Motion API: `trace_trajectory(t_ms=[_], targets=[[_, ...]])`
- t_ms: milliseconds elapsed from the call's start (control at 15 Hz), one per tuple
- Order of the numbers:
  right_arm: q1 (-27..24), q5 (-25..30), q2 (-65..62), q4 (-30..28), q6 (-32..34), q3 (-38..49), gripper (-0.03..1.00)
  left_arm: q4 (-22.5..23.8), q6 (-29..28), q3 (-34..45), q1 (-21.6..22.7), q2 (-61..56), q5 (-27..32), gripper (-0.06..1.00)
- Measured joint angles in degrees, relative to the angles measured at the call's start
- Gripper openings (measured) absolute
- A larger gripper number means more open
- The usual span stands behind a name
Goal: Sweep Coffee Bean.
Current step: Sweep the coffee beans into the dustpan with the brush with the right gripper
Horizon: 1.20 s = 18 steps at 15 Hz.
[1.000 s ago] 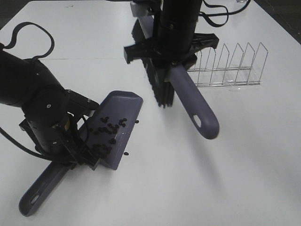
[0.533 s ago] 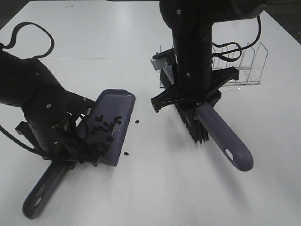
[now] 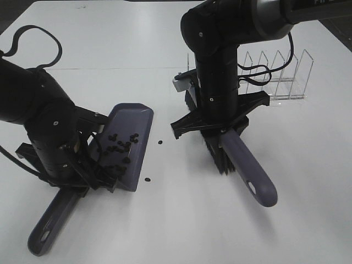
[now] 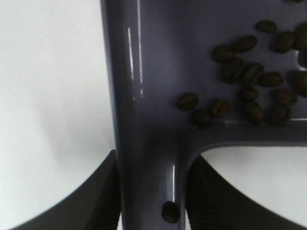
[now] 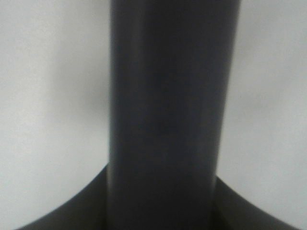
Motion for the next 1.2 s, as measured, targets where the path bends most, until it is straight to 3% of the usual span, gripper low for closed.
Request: trace_trajectory(t_ms=[200,600,800,1000,1200], targets=[[0.0,-2.8,1.1,1.7,0.1,-0.9,0.3,0.1,0.6,0.0,0.0,0.0,0.0,0.34],[0.0,-3.2,7.1,8.1,-0.4,-8.6,0.3,0.2,1.2,0.0,0.0,0.0,0.0,0.34],[0.0,-3.2,11.2,17.6,-2.8,-12.9,0.3,0.2,1.8,0.0,0.0,0.0,0.0,0.34],[0.0,-3.8,13.8,31.3,-8.7,-16.2,0.3,0.2,2.1,0.0,0.0,0.0,-0.2,0.34],[-0.3,-4.9,14.9,38.4,-14.7,-19.7,0.3,0.3,2.2,0.0,0.6,0.0,0.3,0.34]])
